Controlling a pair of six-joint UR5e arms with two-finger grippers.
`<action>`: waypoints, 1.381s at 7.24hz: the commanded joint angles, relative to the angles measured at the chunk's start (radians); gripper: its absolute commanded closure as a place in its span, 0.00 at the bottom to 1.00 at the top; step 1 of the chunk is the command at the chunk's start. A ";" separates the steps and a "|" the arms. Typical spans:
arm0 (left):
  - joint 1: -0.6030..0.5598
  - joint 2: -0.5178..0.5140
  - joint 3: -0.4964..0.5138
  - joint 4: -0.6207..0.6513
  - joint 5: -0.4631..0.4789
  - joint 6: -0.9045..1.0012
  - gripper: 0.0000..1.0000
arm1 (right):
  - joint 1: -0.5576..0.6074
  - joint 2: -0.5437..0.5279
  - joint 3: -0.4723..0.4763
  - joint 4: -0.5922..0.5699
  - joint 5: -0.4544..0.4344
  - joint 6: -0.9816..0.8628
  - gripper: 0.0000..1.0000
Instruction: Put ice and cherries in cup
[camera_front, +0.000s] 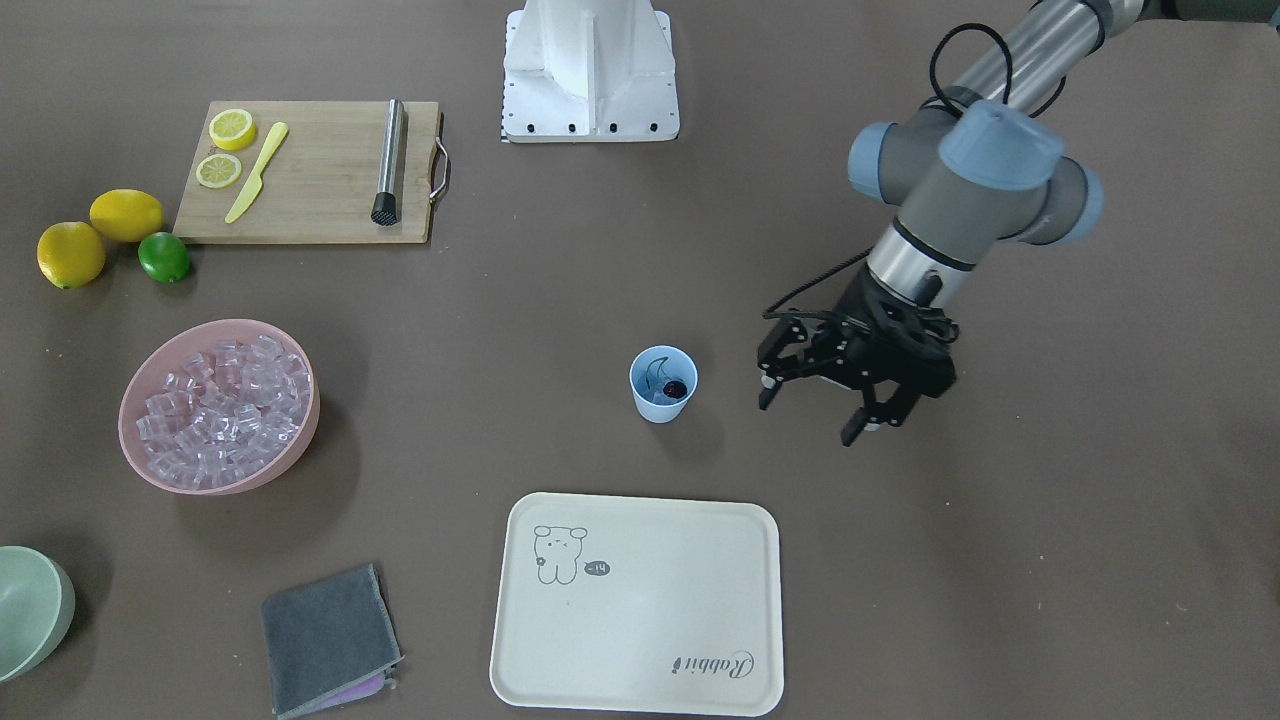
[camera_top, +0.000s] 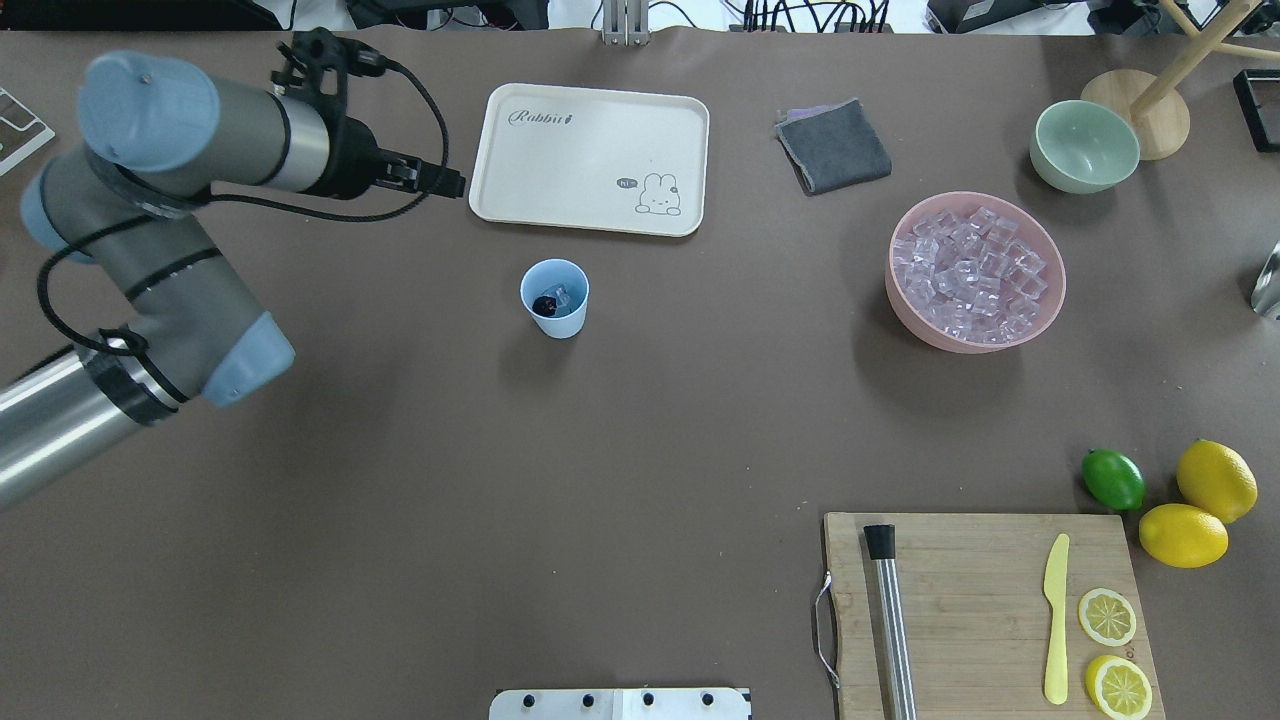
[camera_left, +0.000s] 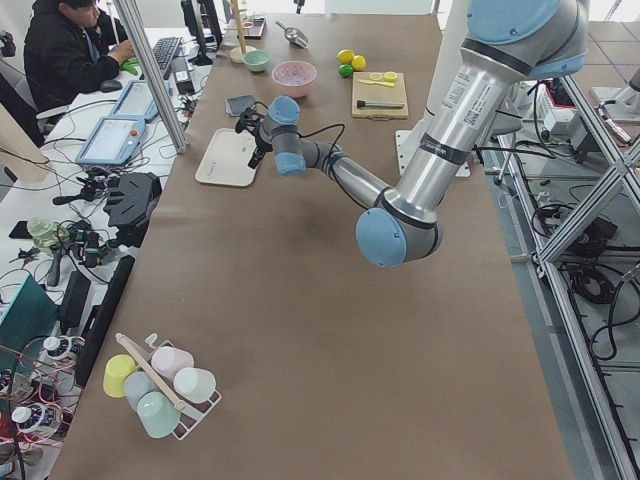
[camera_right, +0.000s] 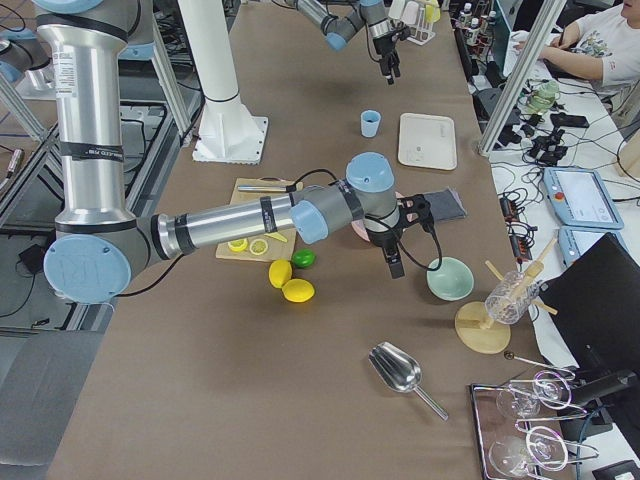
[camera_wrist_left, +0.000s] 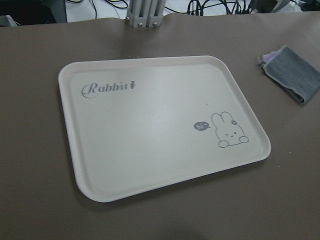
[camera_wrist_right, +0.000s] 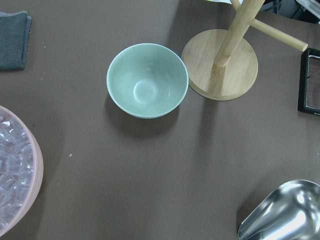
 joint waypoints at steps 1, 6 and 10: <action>-0.169 0.060 0.005 0.103 -0.110 0.137 0.03 | 0.006 -0.004 0.000 0.000 -0.001 0.004 0.00; -0.446 0.216 0.013 0.165 -0.288 0.271 0.03 | 0.004 0.031 -0.013 0.000 -0.004 0.004 0.00; -0.536 0.240 0.020 0.316 -0.305 0.299 0.03 | 0.006 0.065 -0.064 -0.008 -0.003 0.011 0.00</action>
